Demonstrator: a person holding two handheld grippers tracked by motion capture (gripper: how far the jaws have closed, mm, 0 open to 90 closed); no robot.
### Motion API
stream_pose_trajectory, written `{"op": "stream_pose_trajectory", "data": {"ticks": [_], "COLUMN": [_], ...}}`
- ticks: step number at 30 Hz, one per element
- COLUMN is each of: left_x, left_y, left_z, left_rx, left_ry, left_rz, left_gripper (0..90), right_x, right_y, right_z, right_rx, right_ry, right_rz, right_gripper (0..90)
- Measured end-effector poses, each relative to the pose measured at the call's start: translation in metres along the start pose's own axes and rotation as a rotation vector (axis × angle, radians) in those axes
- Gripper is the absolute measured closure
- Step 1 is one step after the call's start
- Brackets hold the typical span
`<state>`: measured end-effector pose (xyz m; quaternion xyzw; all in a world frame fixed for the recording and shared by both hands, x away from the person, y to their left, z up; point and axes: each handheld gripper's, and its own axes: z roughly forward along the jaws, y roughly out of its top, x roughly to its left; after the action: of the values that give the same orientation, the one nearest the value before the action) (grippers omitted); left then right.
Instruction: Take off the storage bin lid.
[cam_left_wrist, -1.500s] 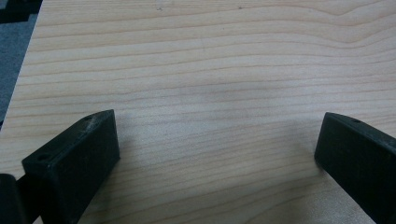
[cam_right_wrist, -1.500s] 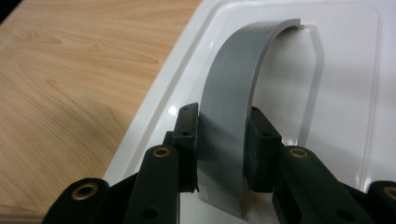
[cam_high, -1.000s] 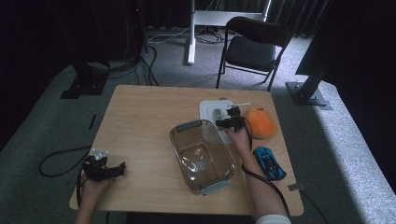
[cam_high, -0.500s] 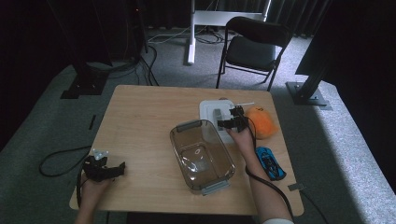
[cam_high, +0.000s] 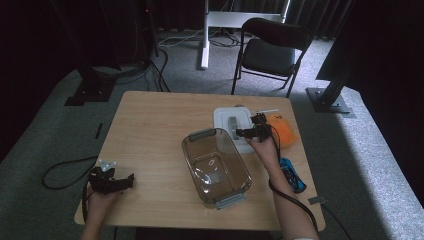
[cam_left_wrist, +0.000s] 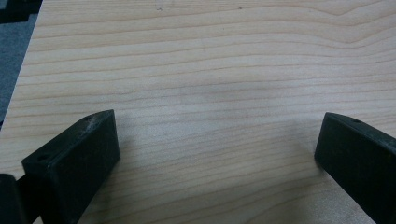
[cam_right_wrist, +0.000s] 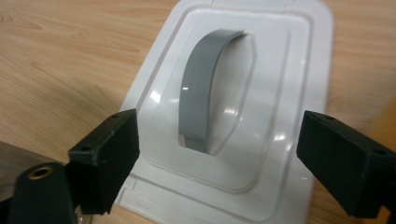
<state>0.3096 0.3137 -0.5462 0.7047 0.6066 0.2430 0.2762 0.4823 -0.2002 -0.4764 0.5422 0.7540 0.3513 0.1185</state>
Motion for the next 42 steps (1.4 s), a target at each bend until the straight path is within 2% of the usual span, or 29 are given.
{"op": "stream_pose_trajectory", "data": {"ticks": [11,15,27,34,42], "left_x": [0.0,0.0,0.0,0.0,0.0], "left_y": [0.0,0.0,0.0,0.0,0.0], "left_z": [0.0,0.0,0.0,0.0,0.0], "left_rx": [0.0,0.0,0.0,0.0,0.0], "left_ry": [0.0,0.0,0.0,0.0,0.0], "left_rz": [0.0,0.0,0.0,0.0,0.0], "left_gripper": [0.3,0.3,0.3,0.3,0.3], "right_x": [-0.011,-0.017,-0.044,-0.068,-0.086], "right_y": [0.004,0.006,0.008,0.005,0.0], "right_z": [-0.027,-0.036,-0.063,-0.078,-0.086], "right_rx": [-0.052,-0.062,-0.088,-0.099,-0.087], "right_ry": [-0.029,-0.056,-0.108,-0.137,-0.157], "right_rz": [-0.014,-0.016,0.008,0.041,0.08], "right_gripper": [13.2,13.4,13.7,14.0,14.4]}}
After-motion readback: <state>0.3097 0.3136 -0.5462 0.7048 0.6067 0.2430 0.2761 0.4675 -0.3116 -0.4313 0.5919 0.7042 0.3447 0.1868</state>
